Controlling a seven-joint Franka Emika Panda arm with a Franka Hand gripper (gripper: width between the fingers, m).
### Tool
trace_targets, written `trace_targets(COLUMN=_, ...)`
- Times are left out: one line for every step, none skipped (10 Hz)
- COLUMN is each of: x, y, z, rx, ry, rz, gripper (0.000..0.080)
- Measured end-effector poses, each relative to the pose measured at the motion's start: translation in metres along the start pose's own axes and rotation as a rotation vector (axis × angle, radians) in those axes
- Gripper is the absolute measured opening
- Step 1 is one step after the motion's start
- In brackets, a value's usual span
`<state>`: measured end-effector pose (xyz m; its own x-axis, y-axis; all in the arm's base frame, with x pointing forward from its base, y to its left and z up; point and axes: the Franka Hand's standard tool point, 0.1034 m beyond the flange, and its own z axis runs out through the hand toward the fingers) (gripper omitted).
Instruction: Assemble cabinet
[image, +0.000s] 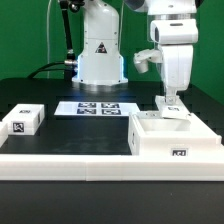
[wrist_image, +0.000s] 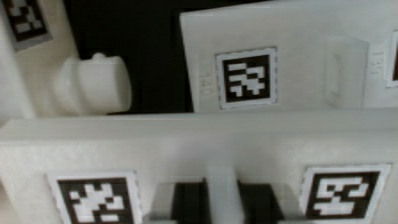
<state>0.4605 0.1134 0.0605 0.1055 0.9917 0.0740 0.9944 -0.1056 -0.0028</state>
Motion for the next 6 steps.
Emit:
trace_targets(x=-0.001, y=0.000, z=0.001, rx=0.001, ry=0.000, rz=0.001, gripper=0.0070)
trace_targets(x=-0.001, y=0.000, z=0.001, rx=0.002, ry=0.000, rz=0.001, gripper=0.0070)
trace_targets(x=-0.001, y=-0.001, z=0.001, rx=0.002, ry=-0.001, rz=0.002, gripper=0.0070)
trace_targets(x=-0.001, y=-0.001, z=0.001, rx=0.002, ry=-0.001, rz=0.002, gripper=0.0070)
trace_targets(x=-0.002, y=0.001, z=0.001, rx=0.004, ry=-0.001, rz=-0.003, gripper=0.0070)
trace_targets(x=-0.002, y=0.010, z=0.002, rx=0.009, ry=0.000, rz=-0.007, gripper=0.0070)
